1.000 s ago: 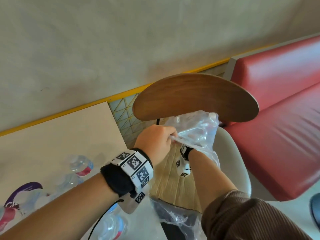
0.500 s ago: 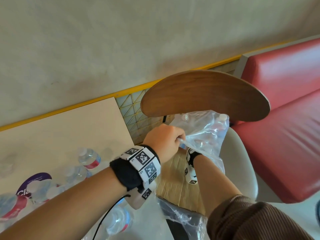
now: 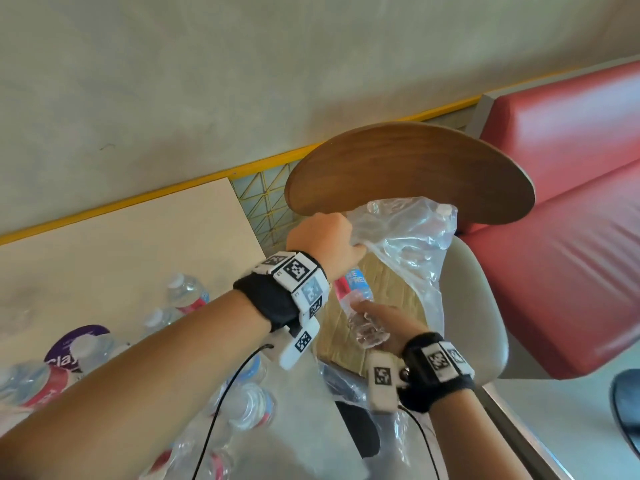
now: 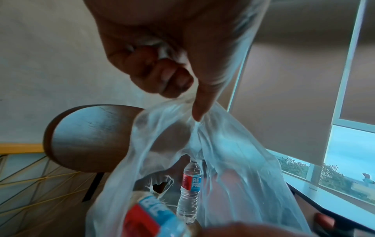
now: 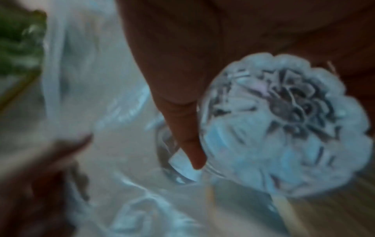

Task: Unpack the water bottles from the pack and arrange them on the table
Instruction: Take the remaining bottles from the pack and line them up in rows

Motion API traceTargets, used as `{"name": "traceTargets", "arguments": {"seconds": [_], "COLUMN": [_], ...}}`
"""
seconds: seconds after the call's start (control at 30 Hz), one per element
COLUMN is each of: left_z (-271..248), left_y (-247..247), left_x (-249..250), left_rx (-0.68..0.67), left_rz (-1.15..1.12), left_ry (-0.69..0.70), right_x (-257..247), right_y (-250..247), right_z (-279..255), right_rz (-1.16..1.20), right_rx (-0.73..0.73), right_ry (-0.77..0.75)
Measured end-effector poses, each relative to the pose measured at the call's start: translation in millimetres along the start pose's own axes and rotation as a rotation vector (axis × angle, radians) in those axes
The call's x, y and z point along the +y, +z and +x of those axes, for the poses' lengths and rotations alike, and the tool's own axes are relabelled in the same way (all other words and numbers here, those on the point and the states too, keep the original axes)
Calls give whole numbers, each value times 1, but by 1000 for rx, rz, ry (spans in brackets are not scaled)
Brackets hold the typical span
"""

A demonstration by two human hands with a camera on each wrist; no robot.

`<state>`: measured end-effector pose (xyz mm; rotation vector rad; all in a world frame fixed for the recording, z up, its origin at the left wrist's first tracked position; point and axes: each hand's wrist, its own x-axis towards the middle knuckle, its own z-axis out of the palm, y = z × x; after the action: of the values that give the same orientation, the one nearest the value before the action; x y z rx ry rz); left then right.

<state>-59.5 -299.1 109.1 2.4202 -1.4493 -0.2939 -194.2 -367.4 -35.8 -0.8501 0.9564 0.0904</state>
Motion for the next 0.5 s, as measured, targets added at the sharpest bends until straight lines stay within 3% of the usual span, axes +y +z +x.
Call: {"name": "traceTargets", "arguments": {"seconds": [0.13,0.2,0.3,0.43,0.5], "left_z": [-4,-5,-9,-12,-13], "left_y": [5,12,17,28,33], "left_x": [-10,-14,-15,-15,-14], "left_rx": [-248,-303,-423,-802,-808], "left_rz": [52,60,50,-172,-216], "left_ry": [-93,-94,-108,-170,-143], "right_x": [32,40,49,51,45], "right_y": [-4,-1,2,16,20], "right_z": [-19,-31,-39,-44,-44], "right_rz": [129,57,-55,-230,-266], "right_rx": [-235,-295,-257,-231,-204], "right_ry": [-80,-83,-73,-130,-153]}}
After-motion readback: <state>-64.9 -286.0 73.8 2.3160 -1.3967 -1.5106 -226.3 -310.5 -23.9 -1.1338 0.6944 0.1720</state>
